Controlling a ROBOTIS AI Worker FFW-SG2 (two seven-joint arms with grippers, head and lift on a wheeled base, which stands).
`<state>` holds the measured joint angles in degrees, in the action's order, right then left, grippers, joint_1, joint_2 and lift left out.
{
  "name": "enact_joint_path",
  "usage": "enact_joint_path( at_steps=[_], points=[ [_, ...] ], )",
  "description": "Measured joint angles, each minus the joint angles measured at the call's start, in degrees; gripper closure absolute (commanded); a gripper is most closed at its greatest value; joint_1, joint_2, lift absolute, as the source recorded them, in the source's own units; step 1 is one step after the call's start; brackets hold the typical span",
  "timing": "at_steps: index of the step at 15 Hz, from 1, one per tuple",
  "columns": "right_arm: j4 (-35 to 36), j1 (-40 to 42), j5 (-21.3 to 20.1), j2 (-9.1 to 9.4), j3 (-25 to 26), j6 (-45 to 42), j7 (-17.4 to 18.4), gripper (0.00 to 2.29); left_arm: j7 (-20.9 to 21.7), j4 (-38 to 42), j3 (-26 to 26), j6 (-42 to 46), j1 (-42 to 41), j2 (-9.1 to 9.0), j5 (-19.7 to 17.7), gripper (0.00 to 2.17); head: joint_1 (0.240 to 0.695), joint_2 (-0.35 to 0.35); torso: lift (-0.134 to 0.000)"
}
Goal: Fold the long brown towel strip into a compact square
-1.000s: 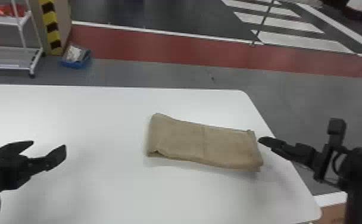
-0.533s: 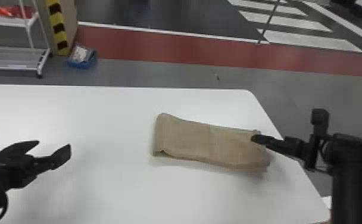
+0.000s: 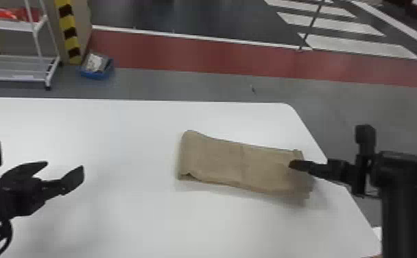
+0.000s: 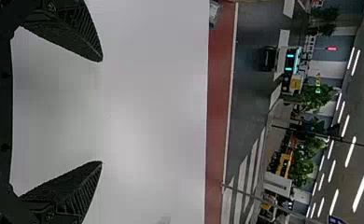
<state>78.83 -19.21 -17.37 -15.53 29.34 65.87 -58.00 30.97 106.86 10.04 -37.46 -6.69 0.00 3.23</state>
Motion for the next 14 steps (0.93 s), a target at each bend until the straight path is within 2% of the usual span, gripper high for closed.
enact_joint_path(
  at_steps=[2, 5, 8, 14],
  points=[
    [-0.14, 0.02, 0.27, 0.03, -0.09, -0.15, -0.64, 1.60, -0.04, -0.03, -0.02, 0.05, 0.01, 0.00, 0.02, 0.10, 0.695, -0.232, -0.124],
    [-0.16, 0.02, 0.33, 0.03, -0.19, -0.23, -1.65, 2.03, -0.04, -0.13, 0.13, 0.05, 0.11, 0.00, 0.05, 0.10, 0.695, -0.227, -0.124],
    [-0.17, -0.01, 1.24, -0.04, 0.89, -0.21, -3.75, 2.04, 0.01, -0.31, 0.14, 0.05, 0.24, 0.00, 0.08, 0.10, 0.695, -0.222, -0.124],
    [2.10, -0.04, 6.00, -1.23, 7.56, 3.00, -8.36, 2.04, 0.14, -0.35, 0.11, 0.03, 0.45, 0.00, 0.37, 0.10, 0.695, -0.241, -0.124]
  ],
)
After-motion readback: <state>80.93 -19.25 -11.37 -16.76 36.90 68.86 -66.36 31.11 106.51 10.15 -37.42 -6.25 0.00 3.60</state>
